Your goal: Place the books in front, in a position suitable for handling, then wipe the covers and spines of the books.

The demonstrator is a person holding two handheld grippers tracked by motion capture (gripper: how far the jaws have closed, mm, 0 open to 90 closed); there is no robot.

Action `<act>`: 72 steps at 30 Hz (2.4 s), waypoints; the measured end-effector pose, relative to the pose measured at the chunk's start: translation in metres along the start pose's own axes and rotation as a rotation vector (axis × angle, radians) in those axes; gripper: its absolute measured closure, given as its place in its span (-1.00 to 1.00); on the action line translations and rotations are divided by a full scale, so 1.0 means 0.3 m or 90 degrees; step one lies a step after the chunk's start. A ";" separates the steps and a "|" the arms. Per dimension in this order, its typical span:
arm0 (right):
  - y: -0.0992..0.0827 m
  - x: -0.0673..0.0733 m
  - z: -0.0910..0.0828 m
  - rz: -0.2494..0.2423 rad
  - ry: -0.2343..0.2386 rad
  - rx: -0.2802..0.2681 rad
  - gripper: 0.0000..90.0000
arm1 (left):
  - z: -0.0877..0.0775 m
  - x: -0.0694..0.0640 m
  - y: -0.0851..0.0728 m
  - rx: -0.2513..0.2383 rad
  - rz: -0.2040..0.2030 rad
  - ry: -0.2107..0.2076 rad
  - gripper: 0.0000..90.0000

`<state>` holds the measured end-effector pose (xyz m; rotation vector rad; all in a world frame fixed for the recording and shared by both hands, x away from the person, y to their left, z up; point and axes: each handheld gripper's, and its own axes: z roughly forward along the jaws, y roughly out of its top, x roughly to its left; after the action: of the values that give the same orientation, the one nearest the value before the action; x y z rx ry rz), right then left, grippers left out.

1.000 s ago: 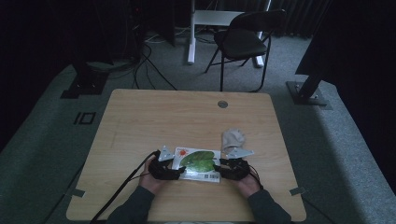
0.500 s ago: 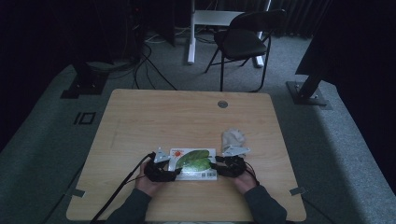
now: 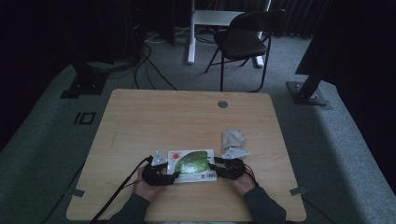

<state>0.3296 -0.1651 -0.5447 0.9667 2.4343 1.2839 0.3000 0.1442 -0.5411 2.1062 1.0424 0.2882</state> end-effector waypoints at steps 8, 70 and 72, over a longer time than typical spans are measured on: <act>-0.013 0.008 0.002 0.000 0.011 -0.013 0.13 | -0.002 -0.012 -0.010 -0.012 0.002 0.005 -0.32; -0.028 0.162 0.001 -0.065 -0.045 0.062 -0.62 | 0.111 0.127 0.098 -0.029 0.007 -0.032 -0.47; -0.029 0.160 0.003 -0.064 -0.044 0.064 -0.65 | 0.111 0.126 0.098 -0.029 0.007 -0.032 -0.47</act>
<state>0.2897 -0.1370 -0.5471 0.8853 2.4808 1.0859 0.3579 0.1441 -0.5477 2.0694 0.9862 0.2614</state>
